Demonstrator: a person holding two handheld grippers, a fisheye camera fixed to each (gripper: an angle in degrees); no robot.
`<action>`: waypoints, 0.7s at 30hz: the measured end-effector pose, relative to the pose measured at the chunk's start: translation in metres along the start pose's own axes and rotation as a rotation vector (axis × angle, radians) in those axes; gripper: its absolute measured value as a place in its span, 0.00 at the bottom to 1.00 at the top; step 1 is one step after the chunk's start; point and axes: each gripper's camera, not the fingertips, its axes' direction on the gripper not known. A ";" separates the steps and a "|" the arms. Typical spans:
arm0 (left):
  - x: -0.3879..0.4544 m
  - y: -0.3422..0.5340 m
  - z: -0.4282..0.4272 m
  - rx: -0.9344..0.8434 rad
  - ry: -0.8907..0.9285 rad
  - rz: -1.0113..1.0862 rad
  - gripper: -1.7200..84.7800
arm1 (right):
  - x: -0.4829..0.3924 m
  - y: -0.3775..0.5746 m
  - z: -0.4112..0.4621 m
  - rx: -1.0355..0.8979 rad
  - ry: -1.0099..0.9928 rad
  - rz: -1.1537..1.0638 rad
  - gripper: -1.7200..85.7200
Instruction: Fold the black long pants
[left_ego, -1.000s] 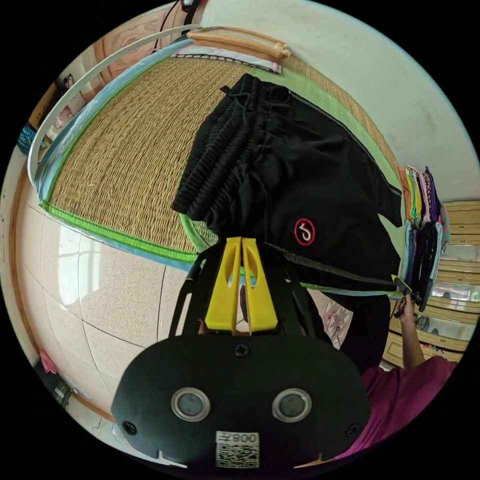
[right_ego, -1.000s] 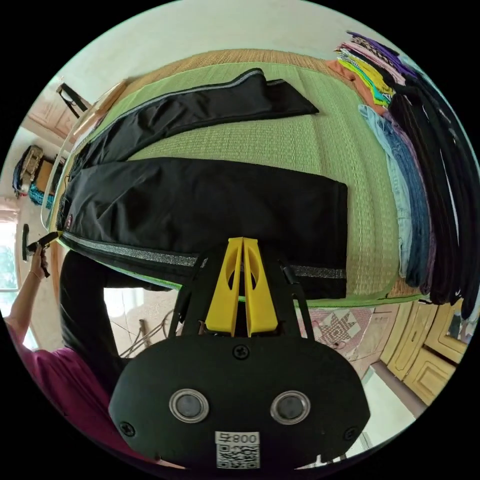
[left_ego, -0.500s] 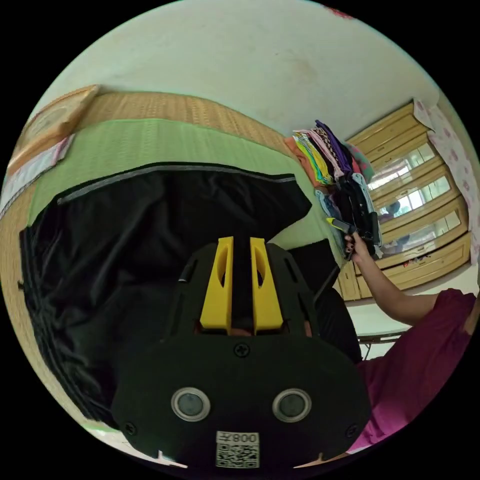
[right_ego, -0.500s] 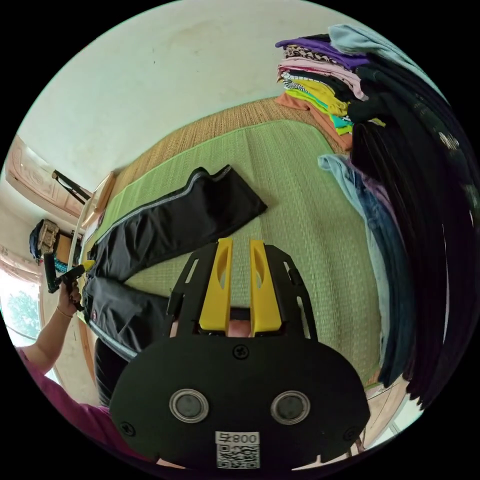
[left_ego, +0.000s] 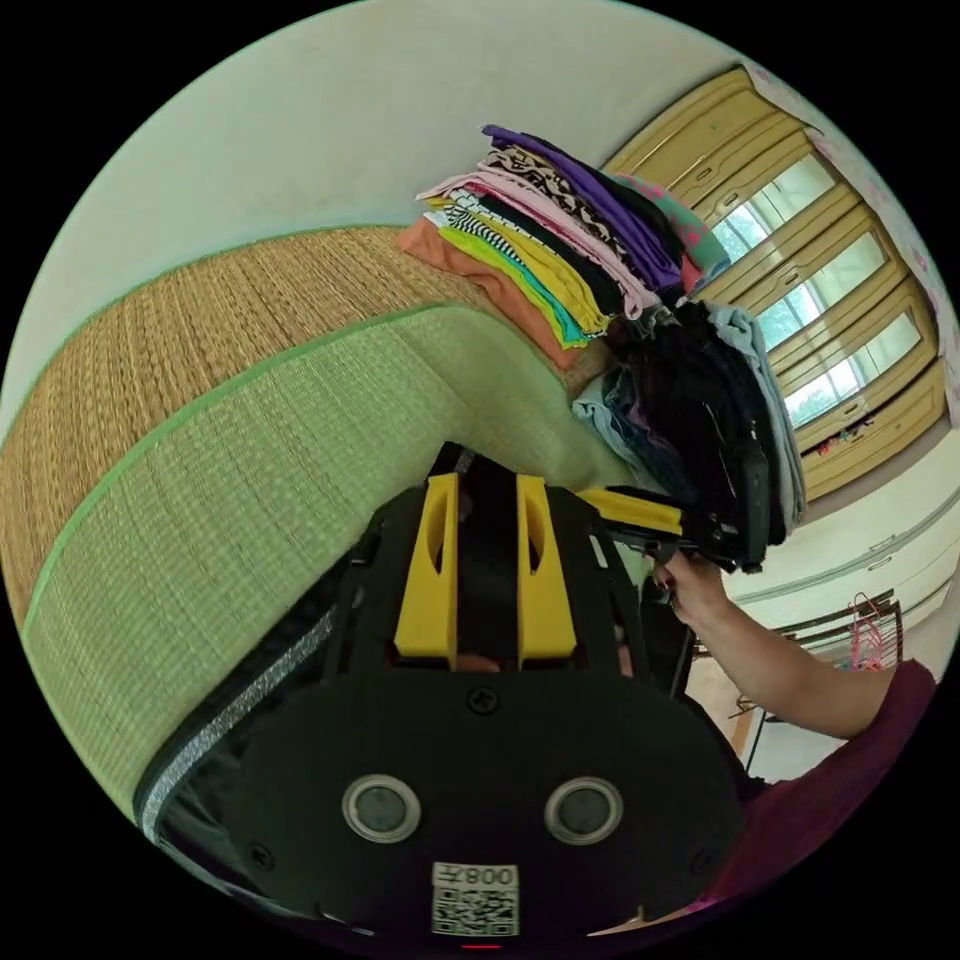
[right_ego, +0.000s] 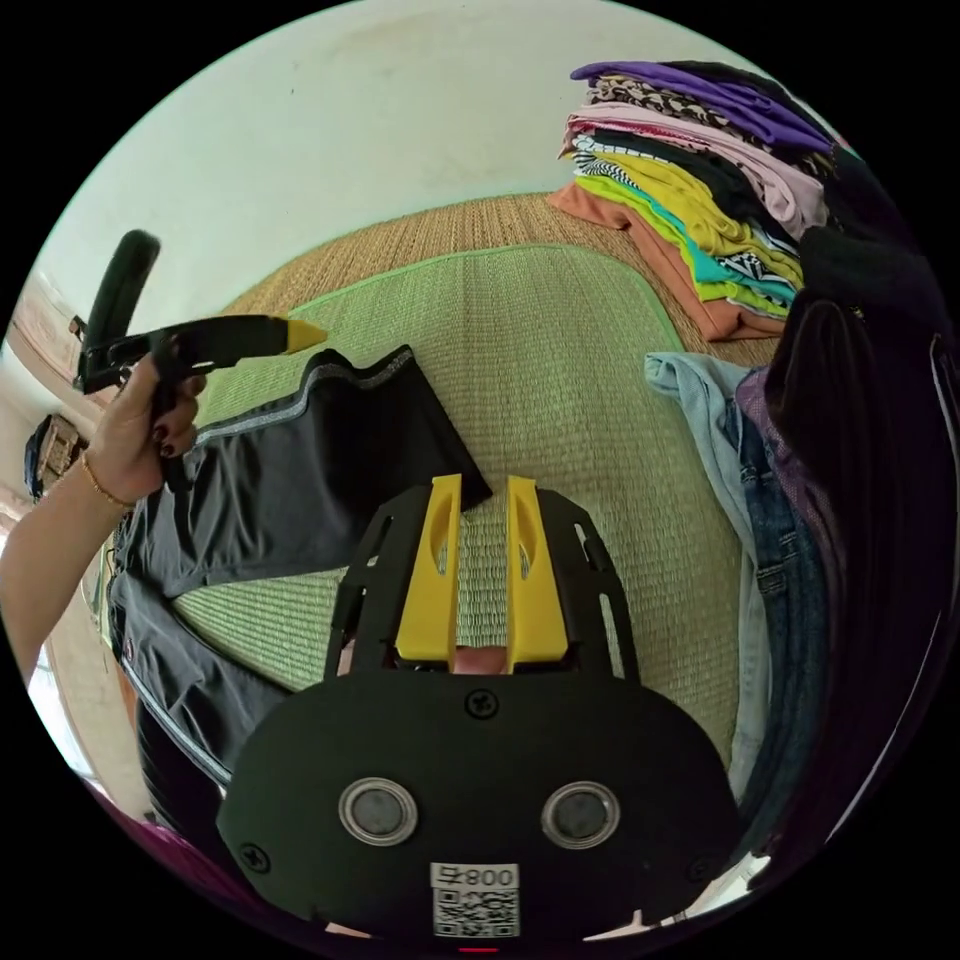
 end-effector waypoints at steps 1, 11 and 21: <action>0.002 -0.007 0.014 -0.012 -0.011 0.001 0.12 | 0.001 0.006 -0.001 0.012 -0.001 -0.003 0.10; 0.074 -0.050 0.192 -0.200 -0.256 0.134 0.05 | 0.018 0.050 -0.014 0.065 -0.115 -0.002 0.04; 0.186 -0.069 0.178 0.073 -0.060 0.279 0.03 | 0.042 0.115 -0.149 0.360 -0.128 -0.025 0.03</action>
